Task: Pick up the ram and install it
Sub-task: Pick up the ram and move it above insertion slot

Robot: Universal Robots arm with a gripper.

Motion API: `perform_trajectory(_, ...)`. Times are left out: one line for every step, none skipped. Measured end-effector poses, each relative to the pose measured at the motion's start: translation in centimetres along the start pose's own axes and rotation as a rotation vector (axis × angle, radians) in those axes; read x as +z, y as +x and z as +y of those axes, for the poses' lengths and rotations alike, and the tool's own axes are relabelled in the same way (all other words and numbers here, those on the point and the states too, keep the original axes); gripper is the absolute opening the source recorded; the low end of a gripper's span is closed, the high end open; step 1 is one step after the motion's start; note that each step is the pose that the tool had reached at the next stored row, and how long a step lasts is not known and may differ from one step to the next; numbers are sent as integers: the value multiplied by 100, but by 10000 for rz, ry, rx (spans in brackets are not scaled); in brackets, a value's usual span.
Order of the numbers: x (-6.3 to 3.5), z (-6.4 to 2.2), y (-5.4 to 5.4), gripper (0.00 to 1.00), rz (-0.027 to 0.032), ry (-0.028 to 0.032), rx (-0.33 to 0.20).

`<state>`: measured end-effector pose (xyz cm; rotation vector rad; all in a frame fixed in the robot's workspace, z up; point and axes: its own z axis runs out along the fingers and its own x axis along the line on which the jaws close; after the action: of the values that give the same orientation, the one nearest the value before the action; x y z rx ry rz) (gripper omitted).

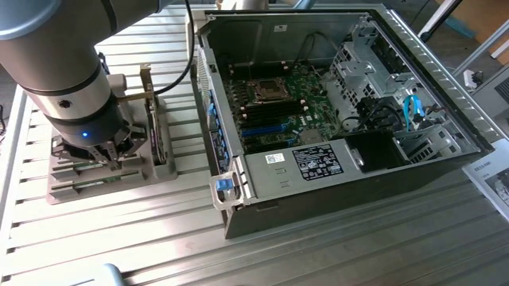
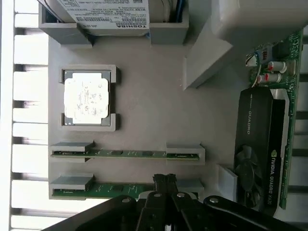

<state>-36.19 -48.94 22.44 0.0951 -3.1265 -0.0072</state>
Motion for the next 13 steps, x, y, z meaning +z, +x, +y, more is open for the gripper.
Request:
perform_trajectory(5, 0, 0, 11, 1, 3, -229)
perform_trajectory(10, 0, 0, 11, 2, 7, -540)
perform_trajectory(14, 0, 0, 11, 4, 9, -713)
perform_trajectory(18, 0, 0, 11, 4, 12, -911)
perform_trajectory(22, 0, 0, 11, 6, 15, -1106)
perform_trajectory(26, 0, 0, 11, 7, 18, -1317)
perform_trajectory(32, 0, 0, 11, 8, 22, -1627)
perform_trajectory(39, 0, 0, 11, 10, 26, -1960)
perform_trajectory(43, 0, 0, 11, 12, 29, -2142)
perform_trajectory(46, 0, -1, 11, 12, 31, -2315)
perform_trajectory(52, -1, -1, 11, 14, 37, -2681)
perform_trajectory(53, -1, 0, 11, 16, 40, -2862)
perform_trajectory(54, 0, -1, 11, 15, 40, -2916)
